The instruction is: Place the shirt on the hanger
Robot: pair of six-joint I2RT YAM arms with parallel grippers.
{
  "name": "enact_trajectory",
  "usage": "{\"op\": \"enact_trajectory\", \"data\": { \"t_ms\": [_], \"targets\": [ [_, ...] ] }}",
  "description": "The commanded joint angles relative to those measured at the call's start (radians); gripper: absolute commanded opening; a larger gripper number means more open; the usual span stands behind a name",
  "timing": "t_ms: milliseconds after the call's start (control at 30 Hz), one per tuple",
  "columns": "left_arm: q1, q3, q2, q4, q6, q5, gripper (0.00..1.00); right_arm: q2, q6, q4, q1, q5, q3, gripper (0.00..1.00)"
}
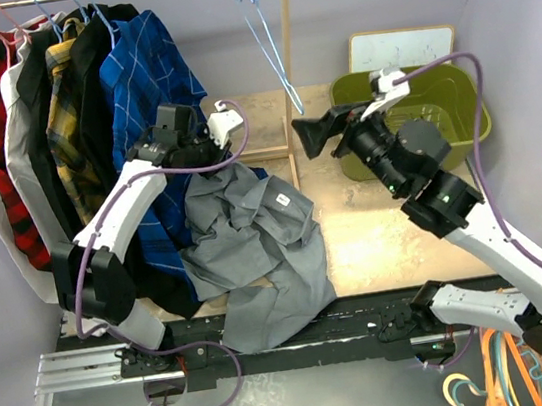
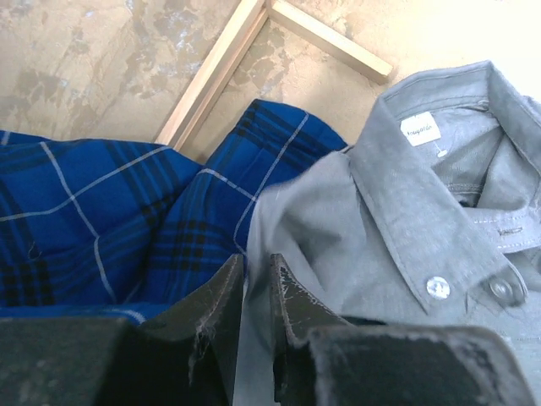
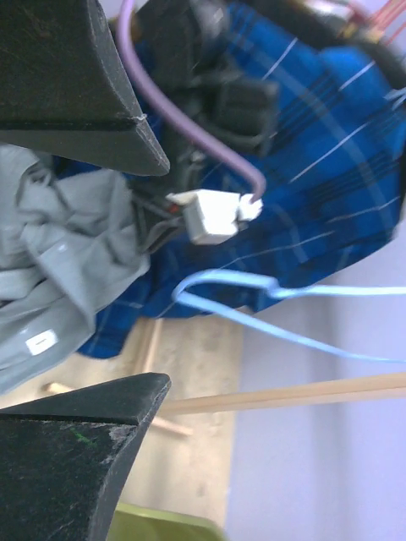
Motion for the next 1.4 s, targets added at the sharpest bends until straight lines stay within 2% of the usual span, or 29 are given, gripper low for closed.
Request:
{"op": "enact_trajectory", "data": {
  "t_ms": [0,67,100,167,200,367,533,633,733,933,1100,1267,1367],
  "targets": [
    [0.001,0.005,-0.069,-0.009,-0.007,-0.022,0.23,0.040,-0.024,-0.044,-0.002,-0.008,0.174,1.00],
    [0.001,0.001,-0.067,-0.016,-0.012,-0.035,0.34,0.080,-0.045,-0.053,-0.001,0.004,0.239,1.00],
    [0.000,0.003,-0.066,-0.018,-0.022,-0.048,0.51,0.107,-0.057,-0.063,-0.002,0.029,0.269,1.00],
    [0.001,0.016,-0.065,-0.038,-0.041,-0.067,0.97,0.170,-0.084,-0.093,0.000,0.086,0.334,1.00],
    [0.000,0.029,-0.065,-0.058,-0.043,-0.074,1.00,0.206,-0.099,-0.100,-0.002,0.111,0.362,1.00],
    [0.001,0.072,-0.111,-0.109,-0.070,-0.136,0.99,0.373,-0.172,-0.137,-0.005,0.189,0.523,1.00],
    [0.000,0.065,-0.201,-0.117,-0.081,-0.212,0.99,0.470,-0.213,-0.153,-0.025,0.181,0.654,0.97],
    [0.002,0.028,-0.271,-0.094,-0.052,-0.262,0.99,0.530,-0.210,-0.206,-0.053,0.139,0.733,0.92],
    [0.008,0.010,-0.321,-0.096,-0.030,-0.275,0.99,0.576,-0.190,-0.264,-0.066,0.101,0.786,0.81],
    [0.019,0.018,-0.338,-0.153,-0.032,-0.295,0.99,0.590,-0.167,-0.291,-0.067,0.049,0.764,0.63],
    [0.053,0.013,-0.367,-0.161,-0.027,-0.298,0.99,0.596,-0.170,-0.302,-0.067,0.030,0.753,0.57],
    [0.082,-0.008,-0.381,-0.149,-0.032,-0.281,0.99,0.607,-0.172,-0.308,-0.067,0.006,0.764,0.26],
    [0.095,-0.009,-0.384,-0.154,-0.046,-0.251,0.99,0.608,-0.171,-0.311,-0.066,0.001,0.767,0.10]
  ]
}}
